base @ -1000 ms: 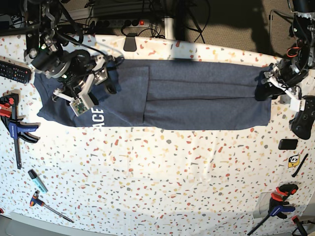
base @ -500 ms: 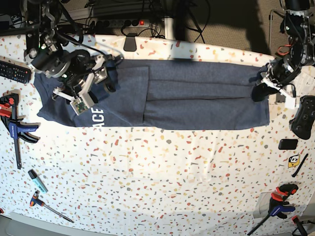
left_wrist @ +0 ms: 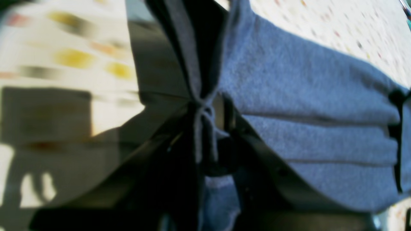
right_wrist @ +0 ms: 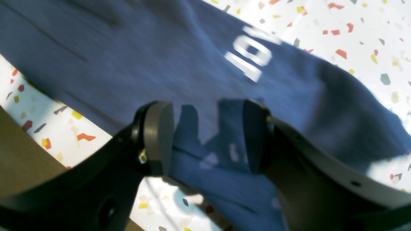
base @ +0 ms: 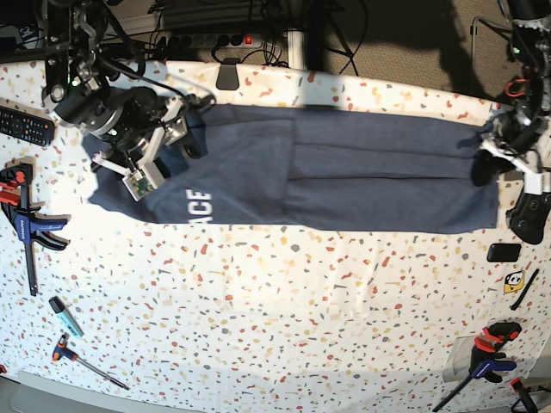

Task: Fold the T-shirt properly
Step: 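Release the folded edge with the left gripper and lift it away, then grasp the shirt's other end with the left gripper and fold it toward the right gripper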

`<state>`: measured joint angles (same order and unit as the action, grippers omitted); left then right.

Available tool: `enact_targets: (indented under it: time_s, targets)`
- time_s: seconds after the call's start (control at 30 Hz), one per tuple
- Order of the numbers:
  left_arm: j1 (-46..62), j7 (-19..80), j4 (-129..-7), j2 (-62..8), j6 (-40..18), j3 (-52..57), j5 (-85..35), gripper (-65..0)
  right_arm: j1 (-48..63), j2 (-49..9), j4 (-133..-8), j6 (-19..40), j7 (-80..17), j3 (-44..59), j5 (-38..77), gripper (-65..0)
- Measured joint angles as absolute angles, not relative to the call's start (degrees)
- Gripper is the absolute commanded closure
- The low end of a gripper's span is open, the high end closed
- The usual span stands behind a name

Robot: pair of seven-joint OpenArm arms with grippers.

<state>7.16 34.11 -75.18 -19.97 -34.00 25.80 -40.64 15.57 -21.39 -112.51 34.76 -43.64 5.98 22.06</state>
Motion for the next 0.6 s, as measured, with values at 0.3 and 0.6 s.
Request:
enact_targets:
  time_s: [0.3,0.6]
  targets:
    - [8.7,51.0,-93.8,-15.4,-33.1,28.1,-46.9,0.0,15.6,-21.3,-112.5,34.8,-43.6,6.0,22.1,-34.1]
    - [13.6,50.4,-105.0,2.7,-31.5,17.8,-44.7,0.0,15.6,-21.3,-112.5,34.8,-43.6,6.0,22.3,-34.1]
